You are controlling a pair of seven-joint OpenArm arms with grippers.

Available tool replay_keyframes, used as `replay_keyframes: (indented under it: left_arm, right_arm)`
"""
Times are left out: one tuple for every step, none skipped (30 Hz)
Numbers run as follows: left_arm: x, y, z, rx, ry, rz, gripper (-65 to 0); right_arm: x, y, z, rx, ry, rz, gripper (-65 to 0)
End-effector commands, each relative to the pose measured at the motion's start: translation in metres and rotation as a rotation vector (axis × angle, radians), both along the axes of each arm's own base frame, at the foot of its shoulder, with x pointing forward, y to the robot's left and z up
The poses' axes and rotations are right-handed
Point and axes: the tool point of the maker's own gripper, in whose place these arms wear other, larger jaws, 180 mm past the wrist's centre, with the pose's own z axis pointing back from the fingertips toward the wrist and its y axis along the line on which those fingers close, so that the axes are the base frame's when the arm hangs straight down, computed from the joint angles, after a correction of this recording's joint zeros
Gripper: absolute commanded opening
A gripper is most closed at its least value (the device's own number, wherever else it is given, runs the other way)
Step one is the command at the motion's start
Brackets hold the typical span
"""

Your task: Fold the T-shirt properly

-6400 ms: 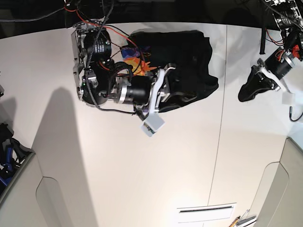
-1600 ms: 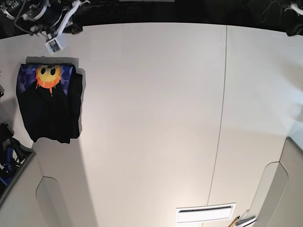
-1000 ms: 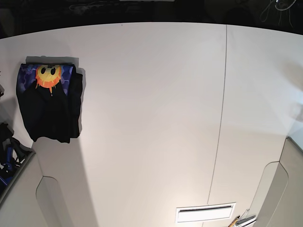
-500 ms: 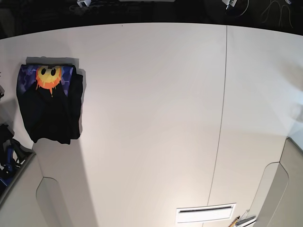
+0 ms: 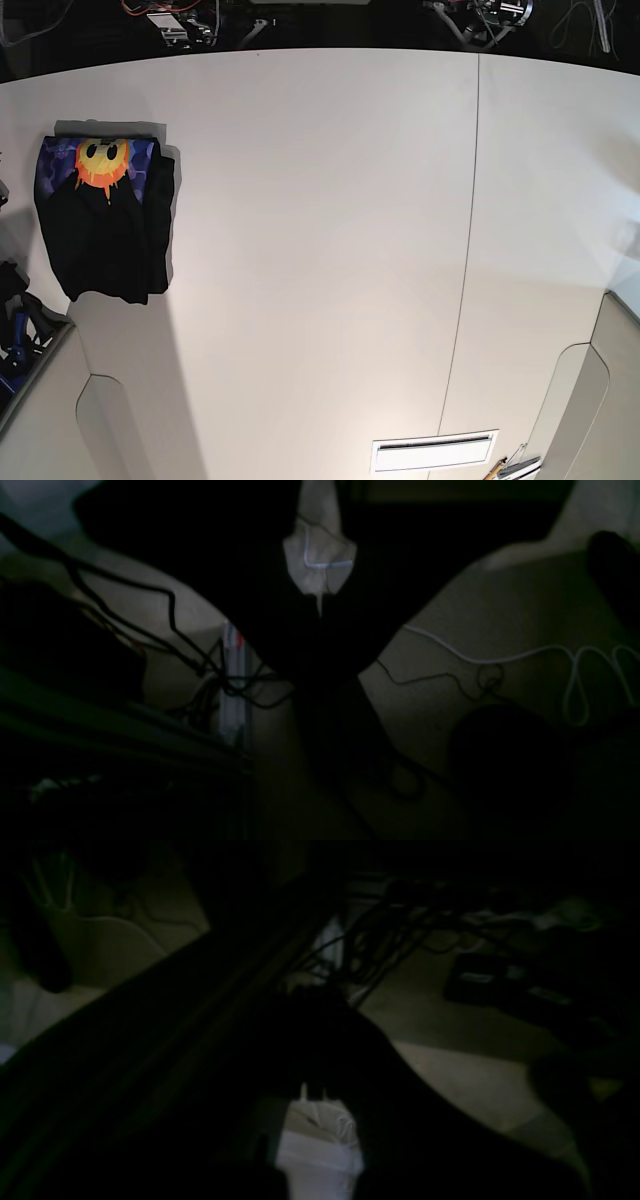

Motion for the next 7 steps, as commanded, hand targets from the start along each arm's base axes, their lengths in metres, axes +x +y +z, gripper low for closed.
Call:
replay_keyframes:
  left_arm:
    - [0.0060,0.0023,0.0021,-0.001,-0.020,0.001,-65.0]
    - [0.0079,0.0020,0.0023,-0.002,-0.023,0.001,-65.0]
    - [0.0100,0.0015,0.0025,-0.002,-0.027,0.001,-65.0]
    - [0.0111,0.0011,0.0025,-0.003,-0.028,0.002,-65.0]
    - [0.0111,0.0010,0.0025,-0.003,-0.028,0.002,-65.0]
    - [0.0109,0.0009,0.0025,-0.003,-0.028,0.002,-65.0]
    - [0.0109,0.0007,0.0024,-0.004,-0.028,0.002,-65.0]
  right_arm:
    - [0.0026,-0.0030,0.0001,-0.002,-0.008,-0.002,-65.0]
    - [0.0030,-0.0032,0.0002,-0.002,-0.009,-0.002,-65.0]
    - [0.0033,-0.0032,0.0002,-0.002,-0.009,-0.002,-65.0]
    - [0.0035,-0.0030,0.0003,-0.002,-0.010,-0.002,-65.0]
    - [0.0037,-0.0028,0.0003,-0.001,-0.010,-0.002,-65.0]
    - [0.0042,-0.0027,0.0004,-0.001,-0.011,-0.002,-65.0]
    - [0.0041,-0.0025,0.0004,-0.001,-0.011,-0.002,-65.0]
